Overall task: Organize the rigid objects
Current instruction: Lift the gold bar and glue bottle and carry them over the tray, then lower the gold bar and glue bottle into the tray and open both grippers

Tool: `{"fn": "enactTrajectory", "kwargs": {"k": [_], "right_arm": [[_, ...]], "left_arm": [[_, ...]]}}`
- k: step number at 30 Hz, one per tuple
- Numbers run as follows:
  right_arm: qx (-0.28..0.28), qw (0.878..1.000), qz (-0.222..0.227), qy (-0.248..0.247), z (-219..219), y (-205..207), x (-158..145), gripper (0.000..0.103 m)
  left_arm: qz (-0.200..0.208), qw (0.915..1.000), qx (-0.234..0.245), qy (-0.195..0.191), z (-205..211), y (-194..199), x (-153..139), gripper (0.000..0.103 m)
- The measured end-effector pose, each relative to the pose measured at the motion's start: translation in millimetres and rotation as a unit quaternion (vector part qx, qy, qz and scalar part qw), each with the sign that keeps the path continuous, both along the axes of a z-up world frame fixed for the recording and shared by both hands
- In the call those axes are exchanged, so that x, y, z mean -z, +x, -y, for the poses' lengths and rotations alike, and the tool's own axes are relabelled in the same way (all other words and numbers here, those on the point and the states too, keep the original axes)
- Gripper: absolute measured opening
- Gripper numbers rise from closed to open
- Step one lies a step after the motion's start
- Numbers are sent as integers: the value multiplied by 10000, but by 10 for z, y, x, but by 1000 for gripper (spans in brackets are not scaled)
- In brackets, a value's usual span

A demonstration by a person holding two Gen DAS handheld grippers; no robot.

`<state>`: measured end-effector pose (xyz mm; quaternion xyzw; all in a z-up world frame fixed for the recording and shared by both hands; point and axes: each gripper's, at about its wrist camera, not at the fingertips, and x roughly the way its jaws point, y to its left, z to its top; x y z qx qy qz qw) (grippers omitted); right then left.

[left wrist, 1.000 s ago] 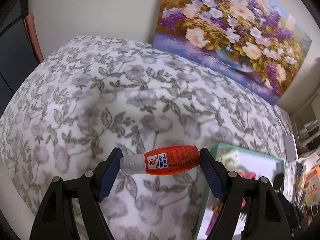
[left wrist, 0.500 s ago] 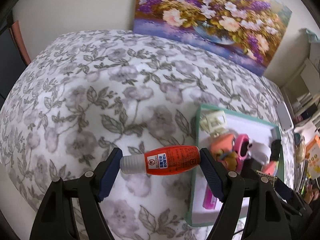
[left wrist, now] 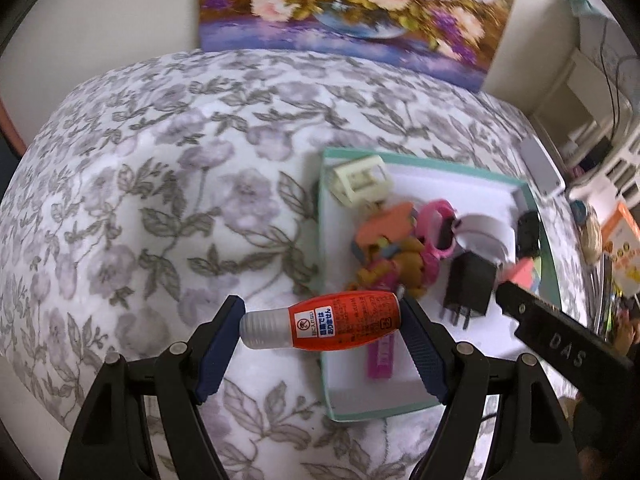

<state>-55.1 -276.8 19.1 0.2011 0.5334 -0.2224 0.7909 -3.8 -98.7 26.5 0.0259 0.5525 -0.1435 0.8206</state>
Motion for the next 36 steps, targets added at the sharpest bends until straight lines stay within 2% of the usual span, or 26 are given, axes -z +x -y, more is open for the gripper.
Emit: {"fn": "enactTrajectory", "kwargs": {"k": [8, 13, 25, 36], "right_arm": [[-44, 9999, -99, 77, 83, -7, 55, 83], [-105, 9998, -181, 72, 70, -6, 86, 84], [-356, 9983, -453, 133, 12, 48, 191, 84], [-427, 9972, -576, 204, -17, 72, 262, 84]], "left_arm": [[-259, 9987, 422, 91, 238, -104, 112, 79], [-293, 9970, 659, 289, 366, -169, 169, 79], [-560, 9949, 752, 377, 429, -169, 288, 79], [-643, 9929, 855, 528, 511, -198, 345, 79]]}}
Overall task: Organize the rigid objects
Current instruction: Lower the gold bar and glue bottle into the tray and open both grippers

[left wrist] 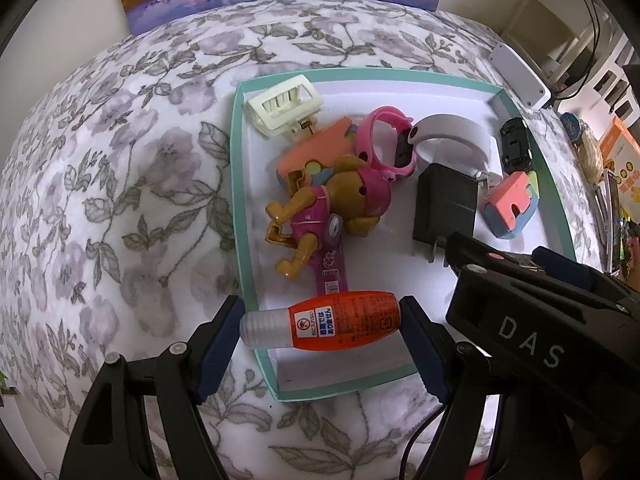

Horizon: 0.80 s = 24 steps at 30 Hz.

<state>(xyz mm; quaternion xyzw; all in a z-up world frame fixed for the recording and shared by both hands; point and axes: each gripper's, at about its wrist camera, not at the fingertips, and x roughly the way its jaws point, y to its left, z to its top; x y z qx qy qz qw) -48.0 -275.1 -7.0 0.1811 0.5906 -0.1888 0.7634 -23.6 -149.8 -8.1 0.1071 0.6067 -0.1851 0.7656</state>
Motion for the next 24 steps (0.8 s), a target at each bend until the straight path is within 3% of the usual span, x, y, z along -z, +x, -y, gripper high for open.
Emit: {"fn": "enactTrajectory", "kwargs": {"k": [12, 17, 24], "right_arm": [[45, 10000, -47, 48, 5, 0, 34, 88], [125, 9999, 22, 11, 19, -7, 4, 92], [333, 9992, 208, -74, 58, -24, -80, 97]], "left_arm": [[-83, 10000, -1, 20, -14, 20, 49, 80], [95, 9999, 3, 45, -12, 29, -14, 88], [314, 9992, -247, 84, -121, 92, -97, 88]]}}
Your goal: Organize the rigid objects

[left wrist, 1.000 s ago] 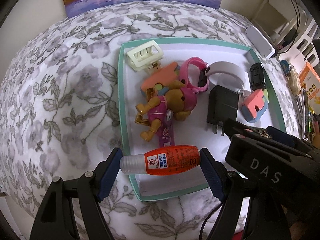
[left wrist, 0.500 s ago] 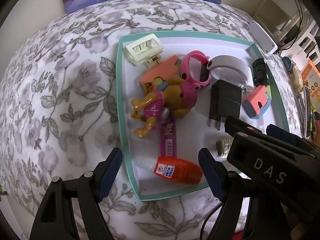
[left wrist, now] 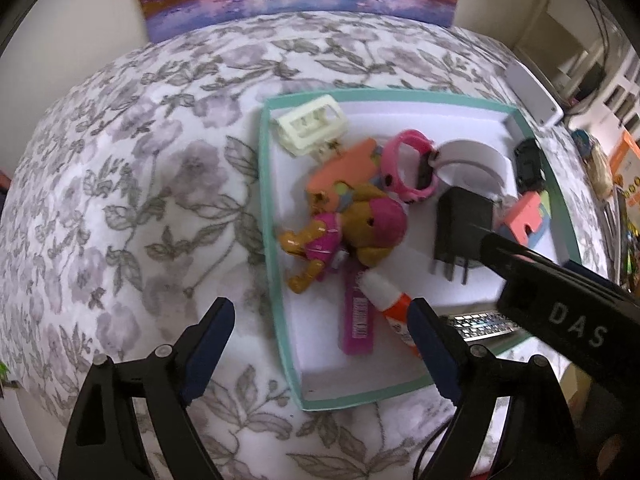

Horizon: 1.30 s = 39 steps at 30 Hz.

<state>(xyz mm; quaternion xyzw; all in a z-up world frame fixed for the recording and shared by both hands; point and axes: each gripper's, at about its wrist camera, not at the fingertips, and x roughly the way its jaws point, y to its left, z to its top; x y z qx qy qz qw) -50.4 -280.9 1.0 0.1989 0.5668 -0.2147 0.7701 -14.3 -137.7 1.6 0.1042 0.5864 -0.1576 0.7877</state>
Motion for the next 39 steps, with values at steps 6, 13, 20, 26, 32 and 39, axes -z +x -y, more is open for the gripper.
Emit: {"fn": "enactTrajectory", "kwargs": {"k": [6, 13, 20, 26, 32, 39], "right_arm": [[168, 9998, 44, -2, 64, -30, -17, 97], [55, 10000, 36, -24, 16, 0, -10, 97], [-168, 9997, 105, -162, -110, 35, -34, 103], [-248, 9991, 222, -254, -200, 21, -87, 103], [-428, 9981, 278, -359, -319, -15, -121, 103], [-553, 9967, 376, -469, -431, -68, -166, 103]], "left_arm": [[307, 9972, -640, 237, -234, 126, -51, 89], [274, 9902, -1356, 177, -578, 271, -32, 89], [202, 9859, -1660, 63, -744, 323, -7, 99], [286, 9831, -1803, 146, -861, 322, -15, 99], [377, 9816, -1840, 329, -971, 312, -9, 99], [453, 9838, -1714, 252, -988, 236, -57, 99]]}}
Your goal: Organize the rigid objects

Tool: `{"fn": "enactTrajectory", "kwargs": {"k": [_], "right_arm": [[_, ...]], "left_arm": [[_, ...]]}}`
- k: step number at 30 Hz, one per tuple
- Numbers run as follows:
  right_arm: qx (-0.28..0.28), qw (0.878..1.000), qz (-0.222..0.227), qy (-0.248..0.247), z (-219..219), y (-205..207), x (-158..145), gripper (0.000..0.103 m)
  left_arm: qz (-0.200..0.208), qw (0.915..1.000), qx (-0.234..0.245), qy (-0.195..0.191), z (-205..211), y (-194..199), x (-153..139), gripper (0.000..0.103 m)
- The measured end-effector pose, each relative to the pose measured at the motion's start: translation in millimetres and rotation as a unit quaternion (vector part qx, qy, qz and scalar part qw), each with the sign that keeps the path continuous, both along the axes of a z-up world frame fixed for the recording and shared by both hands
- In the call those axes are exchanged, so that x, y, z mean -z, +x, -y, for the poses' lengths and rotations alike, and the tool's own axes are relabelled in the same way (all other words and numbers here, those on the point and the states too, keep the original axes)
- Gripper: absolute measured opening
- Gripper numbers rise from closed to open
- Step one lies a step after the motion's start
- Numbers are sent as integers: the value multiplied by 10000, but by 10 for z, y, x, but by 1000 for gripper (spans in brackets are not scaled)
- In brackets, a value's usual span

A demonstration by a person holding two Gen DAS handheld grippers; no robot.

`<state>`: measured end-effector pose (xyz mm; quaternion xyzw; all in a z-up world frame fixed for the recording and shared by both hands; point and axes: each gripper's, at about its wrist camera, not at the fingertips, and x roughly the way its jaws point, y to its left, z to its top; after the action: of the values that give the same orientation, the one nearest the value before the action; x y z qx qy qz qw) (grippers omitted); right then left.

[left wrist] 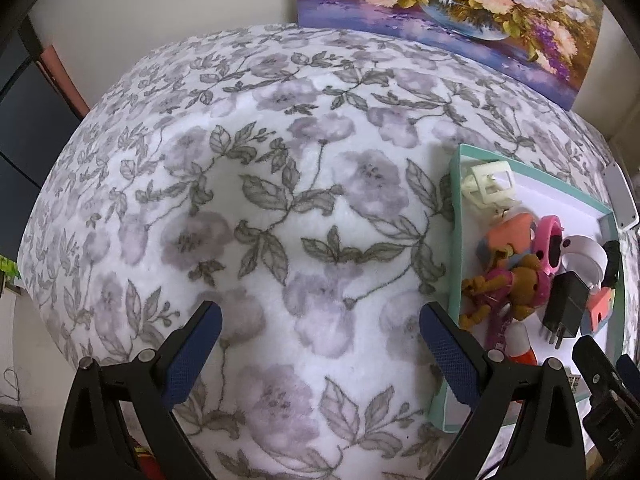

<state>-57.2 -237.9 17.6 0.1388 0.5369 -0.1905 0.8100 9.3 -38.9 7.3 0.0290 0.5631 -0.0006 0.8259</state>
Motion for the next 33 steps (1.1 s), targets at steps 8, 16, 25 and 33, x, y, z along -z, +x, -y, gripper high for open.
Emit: {"fn": "enactTrajectory", "kwargs": {"k": [8, 16, 25, 33], "right_arm": [[-117, 9998, 144, -57, -70, -42, -75, 103], [-57, 9995, 311, -59, -40, -53, -149, 103], [-39, 9993, 376, -81, -33, -58, -188, 103], [-47, 9992, 377, -116, -36, -51, -200, 103]], "left_arm": [[278, 9996, 18, -37, -58, -64, -159, 99], [487, 9985, 246, 18, -30, -126, -301, 99], [491, 9974, 454, 271, 73, -160, -309, 99], [396, 9978, 473, 243, 72, -131, -288, 99]]}}
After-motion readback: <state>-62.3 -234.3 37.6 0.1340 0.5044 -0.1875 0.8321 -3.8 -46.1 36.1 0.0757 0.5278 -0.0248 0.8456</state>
